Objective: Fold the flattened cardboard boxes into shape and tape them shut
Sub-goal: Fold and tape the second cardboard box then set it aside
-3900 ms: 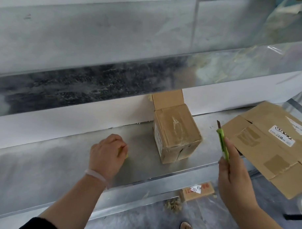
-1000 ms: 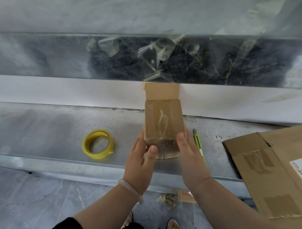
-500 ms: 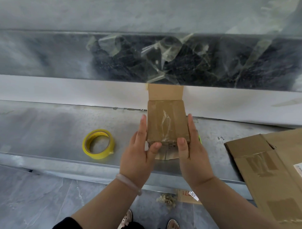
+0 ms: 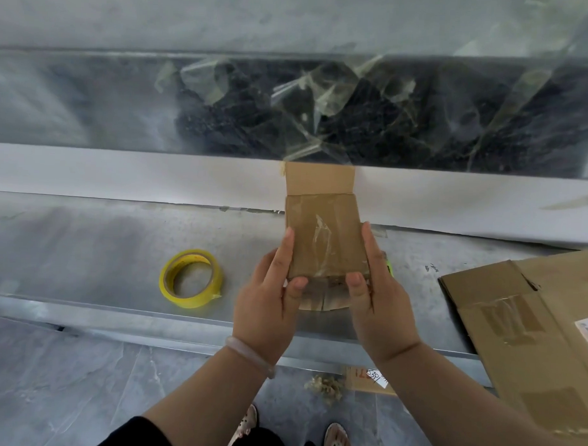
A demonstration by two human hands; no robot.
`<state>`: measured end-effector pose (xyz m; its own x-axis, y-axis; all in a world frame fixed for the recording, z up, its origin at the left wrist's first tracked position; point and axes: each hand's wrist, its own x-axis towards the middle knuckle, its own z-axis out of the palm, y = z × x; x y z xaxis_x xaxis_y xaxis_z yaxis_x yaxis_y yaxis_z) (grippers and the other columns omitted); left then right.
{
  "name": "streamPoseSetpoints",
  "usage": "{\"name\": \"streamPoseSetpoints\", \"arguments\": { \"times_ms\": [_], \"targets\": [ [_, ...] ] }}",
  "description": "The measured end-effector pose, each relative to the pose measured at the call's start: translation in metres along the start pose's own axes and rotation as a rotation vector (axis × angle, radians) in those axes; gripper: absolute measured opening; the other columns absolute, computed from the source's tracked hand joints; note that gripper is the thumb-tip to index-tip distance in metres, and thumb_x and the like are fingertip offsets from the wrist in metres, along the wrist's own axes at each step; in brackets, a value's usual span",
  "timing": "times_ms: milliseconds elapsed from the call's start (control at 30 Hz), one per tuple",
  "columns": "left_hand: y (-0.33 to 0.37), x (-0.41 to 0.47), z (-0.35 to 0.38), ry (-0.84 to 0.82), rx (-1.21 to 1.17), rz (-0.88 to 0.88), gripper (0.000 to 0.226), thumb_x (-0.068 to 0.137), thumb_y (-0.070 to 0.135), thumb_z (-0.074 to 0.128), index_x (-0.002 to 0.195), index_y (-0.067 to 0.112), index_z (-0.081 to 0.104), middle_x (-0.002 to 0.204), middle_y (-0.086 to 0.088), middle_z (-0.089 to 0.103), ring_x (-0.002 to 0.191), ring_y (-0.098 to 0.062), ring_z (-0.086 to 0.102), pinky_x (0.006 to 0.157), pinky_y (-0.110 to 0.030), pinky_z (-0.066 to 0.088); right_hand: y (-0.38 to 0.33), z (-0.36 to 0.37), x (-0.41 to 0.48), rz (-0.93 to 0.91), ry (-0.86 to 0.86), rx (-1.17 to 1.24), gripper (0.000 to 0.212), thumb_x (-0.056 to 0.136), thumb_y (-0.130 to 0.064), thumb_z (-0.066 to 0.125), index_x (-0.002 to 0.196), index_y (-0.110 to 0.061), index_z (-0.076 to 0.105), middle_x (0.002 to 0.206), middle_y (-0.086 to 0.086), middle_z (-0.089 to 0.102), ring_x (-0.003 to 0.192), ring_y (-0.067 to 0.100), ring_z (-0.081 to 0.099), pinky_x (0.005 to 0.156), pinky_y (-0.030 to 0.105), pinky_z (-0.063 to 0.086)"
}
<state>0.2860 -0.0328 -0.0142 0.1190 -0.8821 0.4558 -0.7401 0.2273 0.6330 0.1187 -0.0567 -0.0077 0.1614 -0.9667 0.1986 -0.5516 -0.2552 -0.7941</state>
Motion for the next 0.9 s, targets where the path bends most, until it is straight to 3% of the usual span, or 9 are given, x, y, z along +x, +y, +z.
{"name": "streamPoseSetpoints", "arguments": {
  "times_ms": [100, 233, 333, 433, 533, 633, 733, 833, 900],
  "targets": [
    [0.005, -0.009, 0.001, -0.021, -0.226, -0.170, 0.055, 0.097, 0.060, 0.019, 0.149, 0.043, 0.018, 0.127, 0.020, 0.053, 0.106, -0.006, 0.057, 0.084, -0.025, 0.050, -0.001, 0.005, -0.006, 0.079, 0.000, 0.304, 0.056, 0.100, -0.053, 0.027, 0.153, -0.036, 0.025, 0.128, -0.049, 0.043, 0.124, -0.015, 0.045, 0.098, 0.008, 0.038],
    [0.022, -0.016, -0.001, -0.078, -0.450, -0.341, 0.071, 0.095, 0.065, 0.024, 0.148, 0.019, 0.037, 0.145, 0.005, 0.049, 0.135, -0.012, 0.043, 0.108, -0.046, 0.040, -0.020, -0.001, -0.008, 0.165, -0.045, 0.466, 0.054, 0.102, -0.047, 0.030, 0.153, -0.029, 0.028, 0.130, -0.049, 0.043, 0.127, -0.020, 0.038, 0.099, 0.003, 0.033],
    [0.041, -0.017, -0.019, -0.043, -0.722, -0.534, 0.057, 0.092, 0.063, 0.038, 0.129, 0.024, 0.055, 0.122, 0.003, 0.066, 0.119, -0.018, 0.059, 0.094, -0.044, 0.051, -0.030, -0.010, -0.017, 0.042, -0.118, 0.316, 0.060, 0.097, -0.062, 0.022, 0.153, -0.042, 0.013, 0.157, -0.028, 0.021, 0.146, -0.004, 0.018, 0.119, 0.030, 0.023],
    [0.042, -0.012, -0.035, 0.050, -1.003, -0.864, 0.046, 0.084, 0.050, 0.055, 0.118, 0.019, 0.060, 0.110, -0.005, 0.071, 0.106, -0.023, 0.066, 0.077, -0.044, 0.059, -0.046, -0.018, -0.022, -0.155, -0.275, 0.116, 0.057, 0.098, -0.057, 0.020, 0.152, -0.042, 0.007, 0.159, -0.032, 0.002, 0.148, -0.004, 0.000, 0.122, 0.027, 0.008],
    [0.033, -0.009, -0.043, 0.129, -1.072, -1.003, 0.031, 0.094, 0.039, 0.056, 0.119, 0.021, 0.060, 0.114, -0.009, 0.069, 0.106, -0.029, 0.066, 0.081, -0.058, 0.055, -0.057, -0.025, -0.023, -0.159, -0.382, 0.085, 0.058, 0.098, -0.049, 0.031, 0.151, -0.047, 0.009, 0.155, -0.035, 0.006, 0.143, -0.013, 0.004, 0.121, 0.023, 0.013],
    [0.025, -0.010, -0.050, 0.221, -1.263, -1.120, 0.034, 0.098, 0.041, 0.050, 0.122, 0.021, 0.061, 0.116, -0.008, 0.069, 0.104, -0.031, 0.067, 0.082, -0.061, 0.053, -0.053, -0.035, -0.024, -0.117, -0.109, -0.036, 0.064, 0.096, -0.053, 0.039, 0.151, -0.044, 0.008, 0.157, -0.028, 0.008, 0.143, -0.014, 0.001, 0.119, 0.020, 0.010],
    [0.016, -0.016, -0.051, 0.211, -1.456, -1.169, 0.037, 0.100, 0.038, 0.044, 0.124, 0.018, 0.063, 0.119, -0.012, 0.068, 0.110, -0.037, 0.063, 0.083, -0.058, 0.054, -0.060, -0.049, -0.020, 0.310, -0.070, 0.161, 0.084, 0.081, -0.073, 0.048, 0.152, -0.049, 0.008, 0.161, -0.020, 0.008, 0.148, 0.003, 0.009, 0.119, 0.031, 0.015],
    [0.021, -0.019, -0.044, 0.132, -1.532, -1.182, 0.040, 0.102, 0.040, 0.041, 0.124, 0.016, 0.063, 0.120, -0.013, 0.067, 0.113, -0.037, 0.061, 0.088, -0.058, 0.052, -0.068, -0.046, -0.016, 0.468, -0.229, 0.441, 0.035, 0.089, -0.060, 0.049, 0.123, -0.057, 0.043, 0.137, -0.013, 0.052, 0.118, 0.006, 0.052, 0.112, 0.039, 0.037],
    [0.029, -0.019, -0.041, 0.090, -1.459, -1.179, 0.035, 0.101, 0.040, 0.042, 0.116, 0.020, 0.067, 0.115, -0.009, 0.069, 0.110, -0.033, 0.063, 0.091, -0.055, 0.051, -0.070, -0.041, -0.015, 0.424, -0.195, 0.529, 0.020, 0.095, -0.043, 0.056, 0.111, -0.054, 0.049, 0.109, -0.024, 0.056, 0.098, 0.000, 0.055, 0.105, 0.038, 0.046]
  ]
}}
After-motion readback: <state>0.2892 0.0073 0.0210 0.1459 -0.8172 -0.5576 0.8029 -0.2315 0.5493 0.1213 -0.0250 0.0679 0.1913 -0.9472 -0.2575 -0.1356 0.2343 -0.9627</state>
